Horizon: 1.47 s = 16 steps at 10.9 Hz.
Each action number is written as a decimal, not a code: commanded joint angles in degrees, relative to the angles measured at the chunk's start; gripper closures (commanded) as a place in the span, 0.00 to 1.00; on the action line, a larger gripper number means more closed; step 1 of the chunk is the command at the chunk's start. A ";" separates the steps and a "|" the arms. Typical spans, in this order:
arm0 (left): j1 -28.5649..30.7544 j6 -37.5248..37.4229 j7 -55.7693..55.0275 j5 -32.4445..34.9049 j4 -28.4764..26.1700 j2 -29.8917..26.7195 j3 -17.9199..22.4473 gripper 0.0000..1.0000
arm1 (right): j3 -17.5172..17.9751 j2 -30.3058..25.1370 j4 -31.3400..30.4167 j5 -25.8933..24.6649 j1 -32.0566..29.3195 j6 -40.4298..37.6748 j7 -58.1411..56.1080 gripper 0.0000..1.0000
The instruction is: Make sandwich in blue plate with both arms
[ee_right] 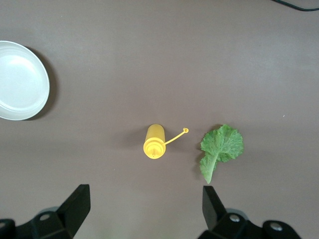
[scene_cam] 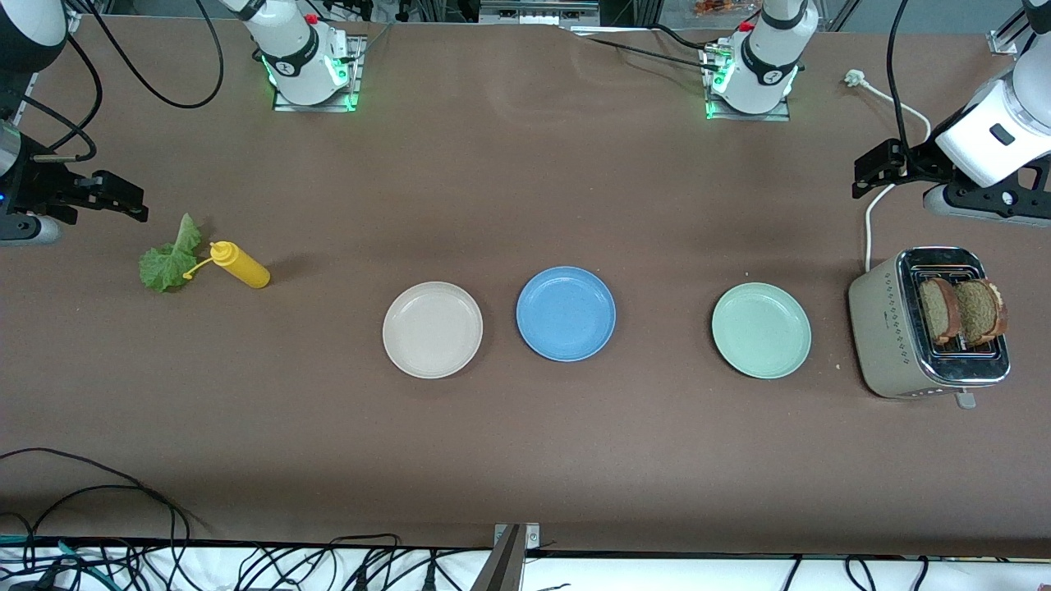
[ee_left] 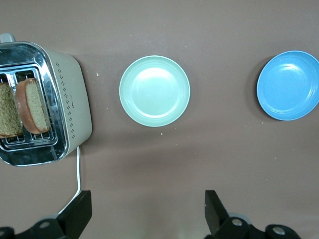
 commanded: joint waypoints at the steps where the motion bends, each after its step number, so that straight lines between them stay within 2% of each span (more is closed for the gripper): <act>1: -0.20 -1.36 0.15 -0.40 1.97 0.84 0.17 0.00 | 0.04 -0.36 -0.34 -0.67 -0.13 -0.30 0.32 0.00; 16: -0.11 -0.92 0.24 0.39 1.53 0.93 0.26 0.00 | 0.04 -0.28 -0.34 -0.93 -0.13 -0.30 0.24 0.00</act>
